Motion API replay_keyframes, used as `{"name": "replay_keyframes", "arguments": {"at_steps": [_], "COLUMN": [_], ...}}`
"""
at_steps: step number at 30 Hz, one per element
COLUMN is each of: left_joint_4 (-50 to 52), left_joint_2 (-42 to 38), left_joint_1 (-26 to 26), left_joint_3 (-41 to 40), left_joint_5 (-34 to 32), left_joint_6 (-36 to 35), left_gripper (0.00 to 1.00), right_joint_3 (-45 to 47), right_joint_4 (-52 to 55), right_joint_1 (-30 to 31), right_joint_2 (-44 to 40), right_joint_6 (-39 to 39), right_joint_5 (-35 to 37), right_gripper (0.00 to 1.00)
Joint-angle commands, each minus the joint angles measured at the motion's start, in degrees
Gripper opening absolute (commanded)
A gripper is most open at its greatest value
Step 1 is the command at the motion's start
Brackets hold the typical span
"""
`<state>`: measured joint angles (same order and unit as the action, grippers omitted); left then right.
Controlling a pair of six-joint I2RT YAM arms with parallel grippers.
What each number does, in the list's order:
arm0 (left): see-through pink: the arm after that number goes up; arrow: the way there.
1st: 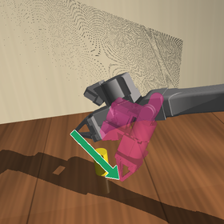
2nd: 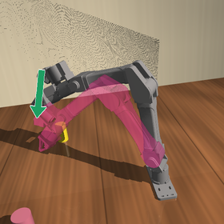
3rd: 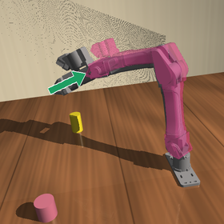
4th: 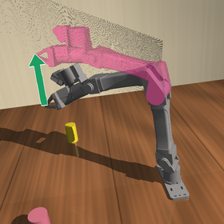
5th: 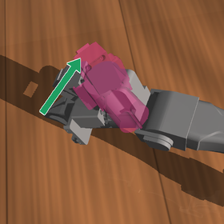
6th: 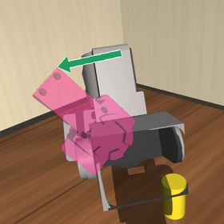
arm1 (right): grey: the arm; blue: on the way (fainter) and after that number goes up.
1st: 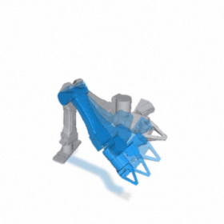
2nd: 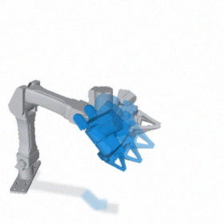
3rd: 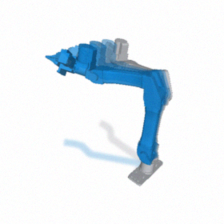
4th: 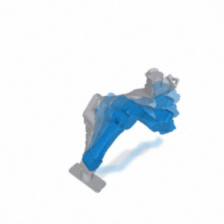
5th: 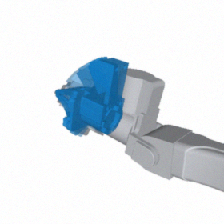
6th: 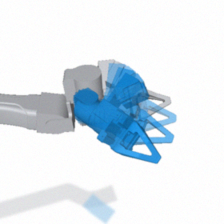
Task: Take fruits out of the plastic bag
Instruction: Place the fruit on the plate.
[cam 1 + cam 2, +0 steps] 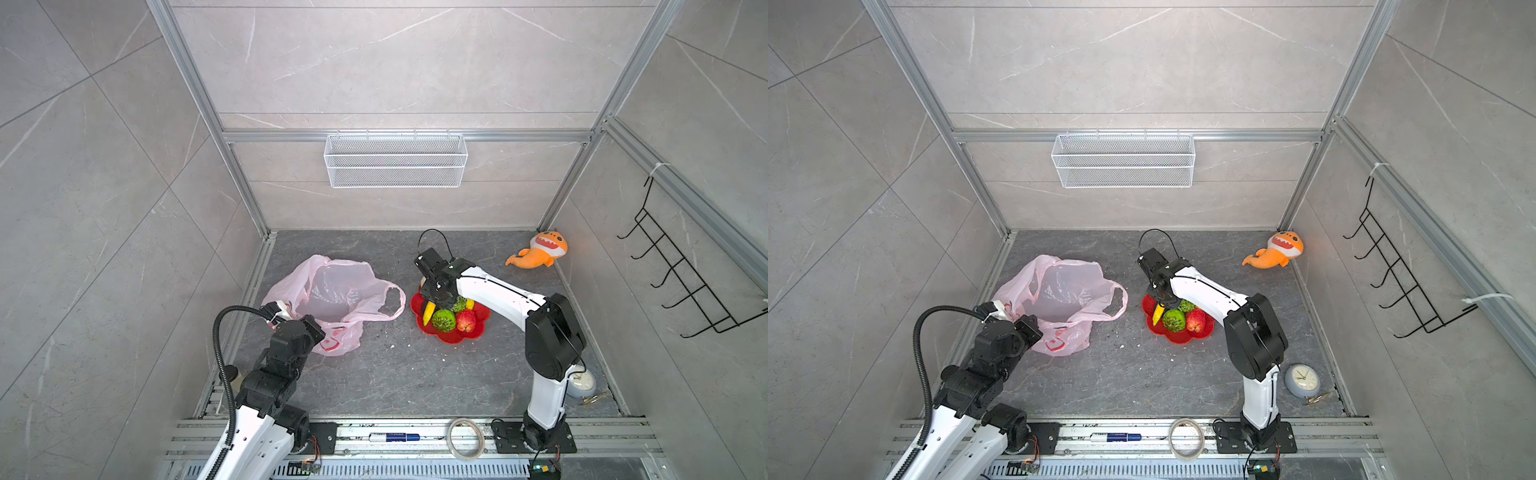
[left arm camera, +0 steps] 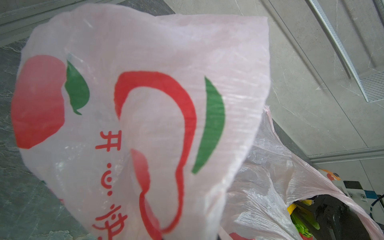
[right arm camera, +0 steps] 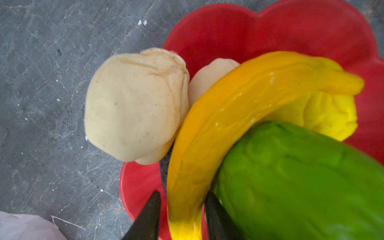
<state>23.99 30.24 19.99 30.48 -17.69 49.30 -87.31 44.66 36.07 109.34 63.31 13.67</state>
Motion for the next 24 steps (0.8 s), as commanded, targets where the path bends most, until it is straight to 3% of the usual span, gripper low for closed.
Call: {"name": "replay_keyframes", "arguments": {"at_steps": [1,9,24], "left_joint_4": [-1.51,-2.53,-11.23], "left_joint_2": [-0.01,0.86,7.52], "left_joint_1": [0.21,0.23,0.23], "left_joint_3": [0.22,0.03,0.37], "left_joint_5": [-0.32,0.27,4.22], "left_joint_6": [0.32,0.27,-0.06], "left_gripper": [0.02,0.02,0.02], "right_joint_3": [0.92,1.17,1.63], "right_joint_4": [0.08,0.23,-1.30], "right_joint_1": [-0.21,-0.21,-0.17], "right_joint_2": [-2.32,-2.98,-6.19], "right_joint_6": [0.79,0.67,-0.10], "right_joint_5": [-0.20,-0.31,-1.92], "right_gripper": [0.40,0.46,0.46]}}
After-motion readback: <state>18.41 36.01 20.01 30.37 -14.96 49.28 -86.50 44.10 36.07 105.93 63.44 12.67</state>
